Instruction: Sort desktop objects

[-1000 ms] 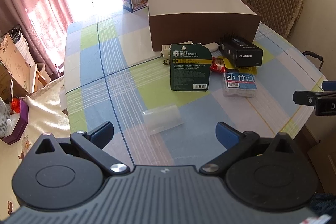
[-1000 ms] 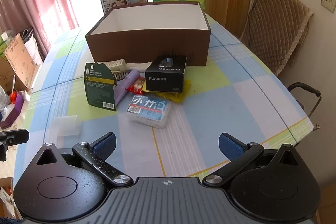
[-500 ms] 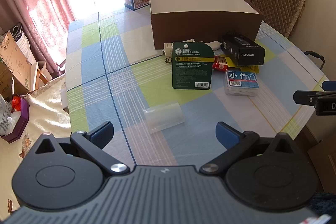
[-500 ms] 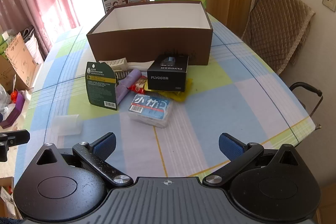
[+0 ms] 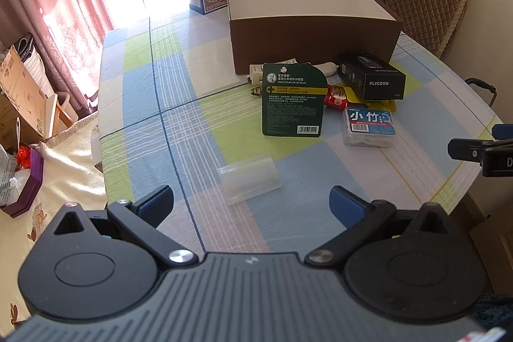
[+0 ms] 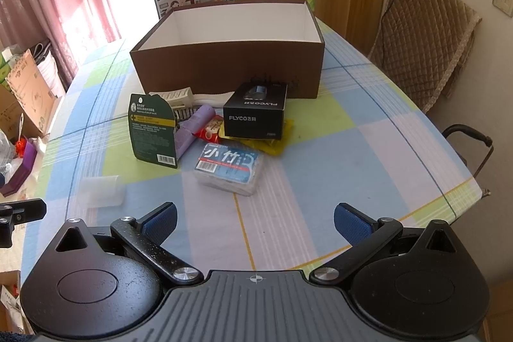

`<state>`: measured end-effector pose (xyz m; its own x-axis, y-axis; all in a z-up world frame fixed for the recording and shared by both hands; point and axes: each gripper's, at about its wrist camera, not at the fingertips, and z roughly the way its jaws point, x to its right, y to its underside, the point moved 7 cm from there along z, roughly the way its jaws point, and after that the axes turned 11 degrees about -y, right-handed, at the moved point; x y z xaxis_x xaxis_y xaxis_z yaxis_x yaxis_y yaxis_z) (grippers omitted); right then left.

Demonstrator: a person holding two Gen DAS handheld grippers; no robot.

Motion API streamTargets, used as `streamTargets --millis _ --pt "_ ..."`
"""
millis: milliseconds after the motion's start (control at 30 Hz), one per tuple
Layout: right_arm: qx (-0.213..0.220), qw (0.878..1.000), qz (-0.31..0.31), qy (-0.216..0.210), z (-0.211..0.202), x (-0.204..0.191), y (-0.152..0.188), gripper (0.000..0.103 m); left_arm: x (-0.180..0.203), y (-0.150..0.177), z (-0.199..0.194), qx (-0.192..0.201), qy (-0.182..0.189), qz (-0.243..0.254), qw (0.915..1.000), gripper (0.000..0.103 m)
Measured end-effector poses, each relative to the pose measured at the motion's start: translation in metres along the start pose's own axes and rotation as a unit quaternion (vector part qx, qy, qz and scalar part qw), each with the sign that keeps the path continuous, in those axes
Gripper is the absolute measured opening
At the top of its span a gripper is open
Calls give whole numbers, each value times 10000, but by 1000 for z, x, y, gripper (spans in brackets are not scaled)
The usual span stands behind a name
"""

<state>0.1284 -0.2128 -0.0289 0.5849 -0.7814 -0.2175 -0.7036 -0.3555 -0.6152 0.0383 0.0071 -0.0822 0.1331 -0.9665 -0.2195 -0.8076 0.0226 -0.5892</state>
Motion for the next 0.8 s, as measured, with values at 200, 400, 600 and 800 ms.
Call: streamTargets --millis 200,400,600,800 --pt "18 10000 -49 -17 2 0 -2 101 -1 -2 5 -40 -32 -38 10000 102" --pt "14 10000 -57 -22 3 0 -3 101 -2 -3 9 -72 -51 -54 9999 102" --pt "-19 10000 -59 -56 6 1 -5 101 -2 -3 13 -130 -71 -60 9999 102" --pt "-79 9999 -31 -87 16 5 -8 101 0 -5 20 -211 -101 -57 9997 102"
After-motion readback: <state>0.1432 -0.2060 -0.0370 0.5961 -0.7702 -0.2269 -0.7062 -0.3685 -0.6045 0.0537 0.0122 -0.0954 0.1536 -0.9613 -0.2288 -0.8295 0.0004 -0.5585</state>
